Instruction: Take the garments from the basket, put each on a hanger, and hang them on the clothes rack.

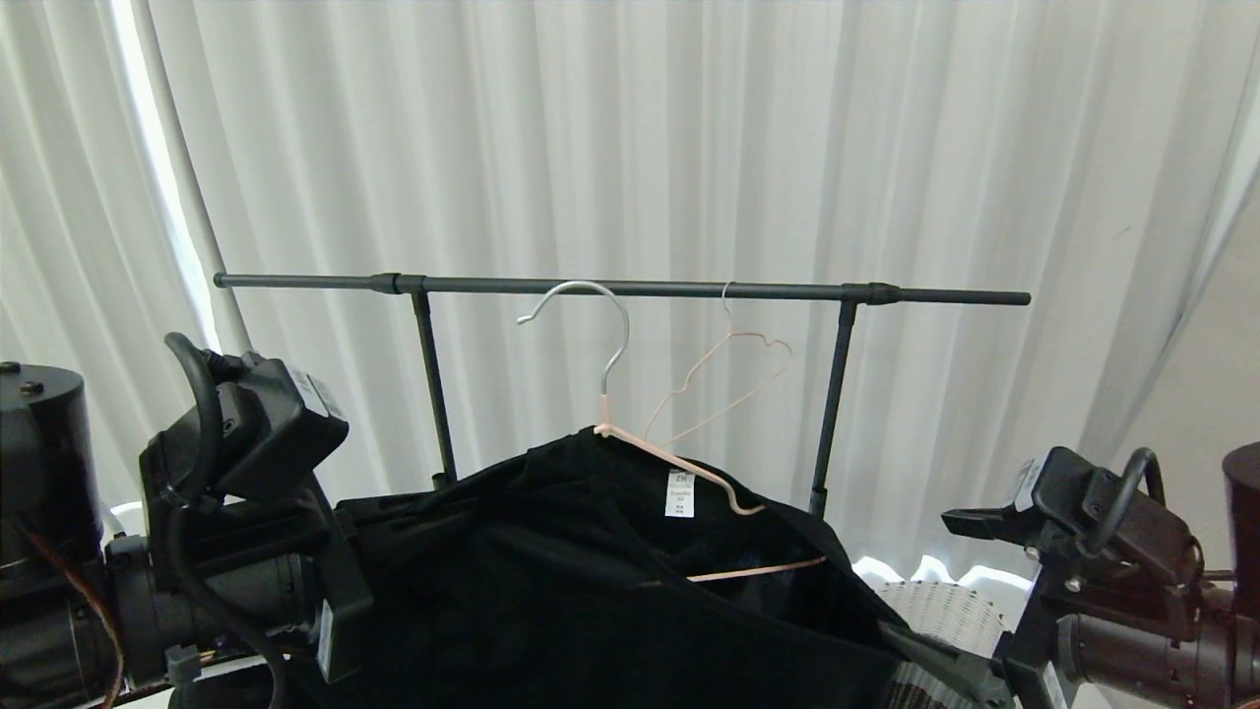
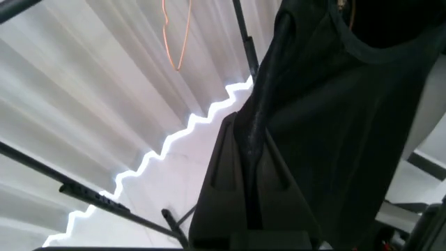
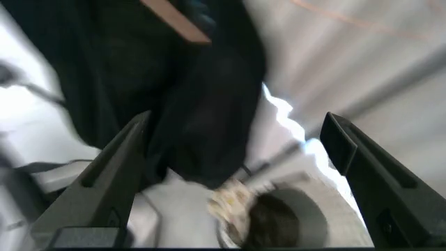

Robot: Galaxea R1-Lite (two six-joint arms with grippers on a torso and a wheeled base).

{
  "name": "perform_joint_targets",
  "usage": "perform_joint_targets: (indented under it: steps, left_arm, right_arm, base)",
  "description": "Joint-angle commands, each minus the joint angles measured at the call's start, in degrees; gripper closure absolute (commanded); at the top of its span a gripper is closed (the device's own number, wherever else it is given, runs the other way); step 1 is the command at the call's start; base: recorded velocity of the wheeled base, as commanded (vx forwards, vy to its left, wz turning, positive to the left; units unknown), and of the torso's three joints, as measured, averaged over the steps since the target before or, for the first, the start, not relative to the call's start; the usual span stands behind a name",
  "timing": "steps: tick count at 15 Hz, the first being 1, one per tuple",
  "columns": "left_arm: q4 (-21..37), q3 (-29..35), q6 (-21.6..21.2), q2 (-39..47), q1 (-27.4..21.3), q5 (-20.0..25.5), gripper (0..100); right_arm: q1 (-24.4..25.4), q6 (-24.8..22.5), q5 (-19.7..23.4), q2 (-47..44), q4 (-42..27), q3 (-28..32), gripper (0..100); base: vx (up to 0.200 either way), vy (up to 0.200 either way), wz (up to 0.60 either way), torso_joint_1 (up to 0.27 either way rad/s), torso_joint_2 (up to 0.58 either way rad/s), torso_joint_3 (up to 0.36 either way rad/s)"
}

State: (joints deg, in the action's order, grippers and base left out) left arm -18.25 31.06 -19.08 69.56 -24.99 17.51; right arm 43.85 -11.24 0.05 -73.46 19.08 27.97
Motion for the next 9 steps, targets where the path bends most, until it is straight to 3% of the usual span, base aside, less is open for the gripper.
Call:
perform_joint_targets:
  steps: [1, 3, 6, 9]
  left_arm:
    - [-2.4, 0.49, 1.59, 1.63, 0.03, -0.02, 100]
    - [-4.16, 0.32, 2.2, 1.9, -0.76, -0.37, 100]
    - [-4.34, -0.3, 2.12, 2.86, -0.94, -1.51, 100]
    - [-4.43, -0.21, 2.29, 5.06, -0.76, -7.13, 100]
  right_arm:
    - [2.21, -0.19, 3.64, 1.83, 0.35, 0.34, 0]
    - [6.07, -0.8, 4.35, 0.86, 3.33, 1.21, 0]
    - [7.13, -7.39, 4.52, -0.81, 7.64, 1.57, 0]
    - [7.92, -9.59, 4.43, -0.54, 7.73, 3.06, 0]
  base:
    - [0.0, 0.0, 0.0, 0.0, 0.0, 0.0]
    - [0.0, 0.0, 0.0, 0.0, 0.0, 0.0]
    - [0.0, 0.0, 0.0, 0.0, 0.0, 0.0]
    - [0.0, 0.0, 0.0, 0.0, 0.0, 0.0]
